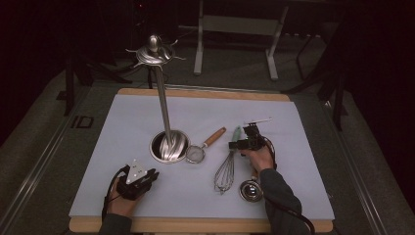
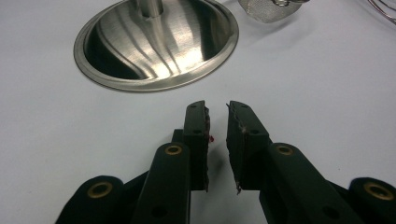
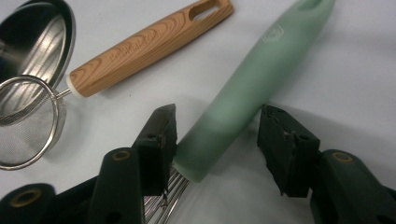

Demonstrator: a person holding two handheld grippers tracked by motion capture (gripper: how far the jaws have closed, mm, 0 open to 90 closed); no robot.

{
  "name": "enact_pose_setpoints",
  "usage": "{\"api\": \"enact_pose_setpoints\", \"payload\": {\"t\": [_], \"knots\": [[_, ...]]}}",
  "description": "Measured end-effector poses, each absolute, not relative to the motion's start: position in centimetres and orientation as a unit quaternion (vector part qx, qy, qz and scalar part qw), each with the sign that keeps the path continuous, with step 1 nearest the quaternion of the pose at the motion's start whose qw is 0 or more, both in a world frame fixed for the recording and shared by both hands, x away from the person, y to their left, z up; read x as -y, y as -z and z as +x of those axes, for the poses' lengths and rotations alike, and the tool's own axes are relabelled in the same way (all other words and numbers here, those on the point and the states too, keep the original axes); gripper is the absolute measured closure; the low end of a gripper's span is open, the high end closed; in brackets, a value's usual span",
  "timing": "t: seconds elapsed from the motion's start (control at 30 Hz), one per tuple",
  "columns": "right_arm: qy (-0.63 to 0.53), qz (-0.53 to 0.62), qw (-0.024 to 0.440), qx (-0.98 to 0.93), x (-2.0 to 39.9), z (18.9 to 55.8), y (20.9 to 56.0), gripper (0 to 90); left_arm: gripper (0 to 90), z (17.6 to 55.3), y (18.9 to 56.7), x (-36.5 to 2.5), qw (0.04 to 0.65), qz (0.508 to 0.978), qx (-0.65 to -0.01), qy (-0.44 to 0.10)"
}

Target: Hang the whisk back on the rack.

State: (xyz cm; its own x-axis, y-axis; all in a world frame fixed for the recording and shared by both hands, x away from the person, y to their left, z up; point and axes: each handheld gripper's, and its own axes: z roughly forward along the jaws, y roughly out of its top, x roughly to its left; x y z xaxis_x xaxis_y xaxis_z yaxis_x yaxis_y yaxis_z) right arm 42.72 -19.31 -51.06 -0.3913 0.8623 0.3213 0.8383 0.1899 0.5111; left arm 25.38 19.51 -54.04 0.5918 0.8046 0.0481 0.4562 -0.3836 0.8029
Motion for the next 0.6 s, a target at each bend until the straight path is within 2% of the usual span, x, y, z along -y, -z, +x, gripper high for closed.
{"api": "enact_pose_setpoints", "payload": {"t": [0.2, 0.43, 0.47, 0.6], "knots": [[-0.3, 0.548, 0.019, -0.78, 18.1, 43.0, 51.3, 46.4, 78.1, 25.3, 54.0, -19.4, 0.387, 0.803, -0.392, -0.227], [-0.262, 0.529, 0.043, -0.806, 16.9, 43.2, 50.9, 46.4, 78.1, 25.3, 54.1, -19.4, 0.386, 0.803, -0.392, -0.229], [-0.237, 0.514, 0.06, -0.822, 16.3, 43.2, 50.8, 50.7, 77.9, 25.3, 54.1, -19.3, 0.385, 0.803, -0.392, -0.23], [-0.226, 0.506, 0.068, -0.83, 16.3, 43.2, 50.7, 54.7, 77.8, 25.3, 54.1, -19.3, 0.385, 0.804, -0.39, -0.23]]}}
